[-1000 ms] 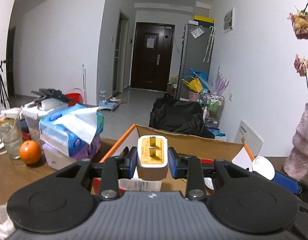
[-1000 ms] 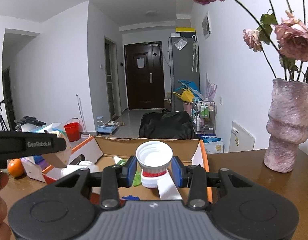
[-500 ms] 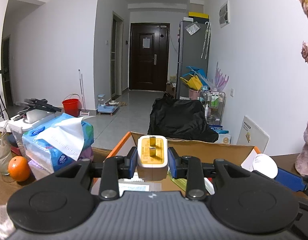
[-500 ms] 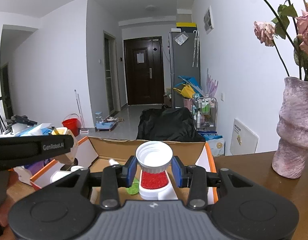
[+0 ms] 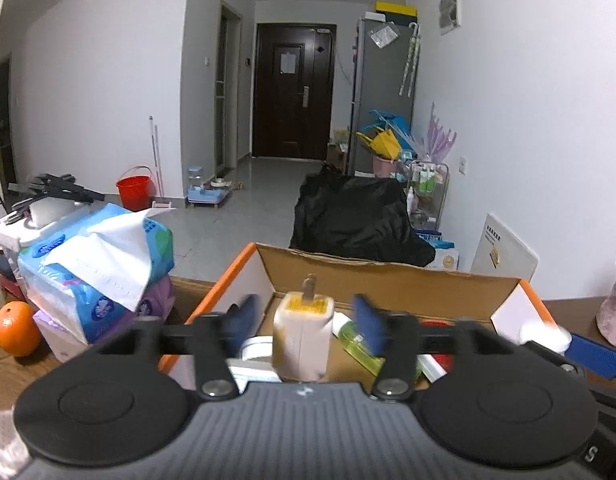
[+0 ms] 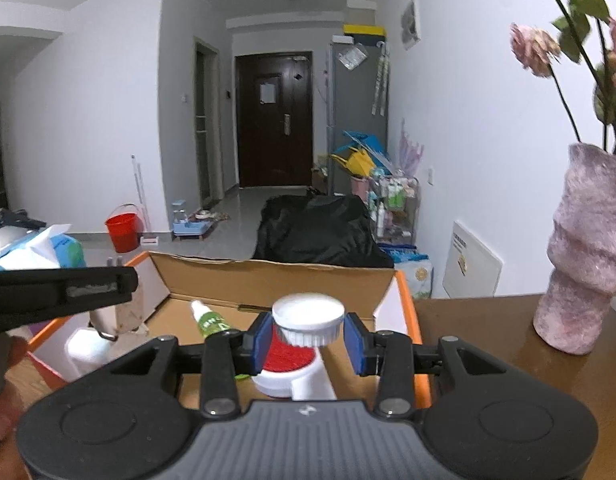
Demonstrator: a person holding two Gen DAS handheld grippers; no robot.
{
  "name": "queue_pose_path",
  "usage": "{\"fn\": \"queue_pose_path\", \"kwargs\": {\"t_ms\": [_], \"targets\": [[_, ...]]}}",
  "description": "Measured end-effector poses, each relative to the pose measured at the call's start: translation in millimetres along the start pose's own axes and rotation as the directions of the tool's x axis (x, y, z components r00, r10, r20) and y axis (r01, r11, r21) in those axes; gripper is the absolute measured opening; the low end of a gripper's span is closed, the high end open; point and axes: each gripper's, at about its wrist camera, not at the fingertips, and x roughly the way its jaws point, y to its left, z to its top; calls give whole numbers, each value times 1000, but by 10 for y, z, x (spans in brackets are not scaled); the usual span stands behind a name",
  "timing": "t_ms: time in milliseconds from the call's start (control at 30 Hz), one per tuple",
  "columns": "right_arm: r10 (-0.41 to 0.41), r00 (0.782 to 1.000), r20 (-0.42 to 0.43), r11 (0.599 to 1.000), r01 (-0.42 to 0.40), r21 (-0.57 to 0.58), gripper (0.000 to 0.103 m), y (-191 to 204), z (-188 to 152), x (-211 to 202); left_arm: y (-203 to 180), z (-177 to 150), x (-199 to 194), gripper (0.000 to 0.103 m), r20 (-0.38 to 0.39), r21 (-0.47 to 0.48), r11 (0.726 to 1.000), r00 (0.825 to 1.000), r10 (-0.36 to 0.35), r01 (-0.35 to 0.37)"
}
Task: Organize rigid objects
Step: 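Open left tool to release adapter while right tool releases white cap, then withdraw both open tools from the cardboard box back over the table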
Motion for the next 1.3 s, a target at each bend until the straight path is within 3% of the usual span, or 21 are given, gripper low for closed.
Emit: {"fn": "queue_pose_path", "kwargs": {"t_ms": [33,100,233,800,1300], "targets": [[-4,1000,-7,1000,4,5,55,-15,6,2,9,0,-20,96,13,-6,1000,1000,16,-16],[-19,1000,-2,1000,19,14,86,-49,15,-13,18,5,-58,101,45,3,998,997,64,-64],[-39,999,23,999,38,26,103,-99,35,-83,62,15,-47,103,36,9,996,996,83,-84],[-11,999,53,1000,9,26,103,-169,3,-280,12,-73,-197,103,13,41,996,997,81,-82],[36,994,105,999,-35,-13,103,-312,-141,-748,17,-207,-650,103,64,55,996,996,63,-66]]}}
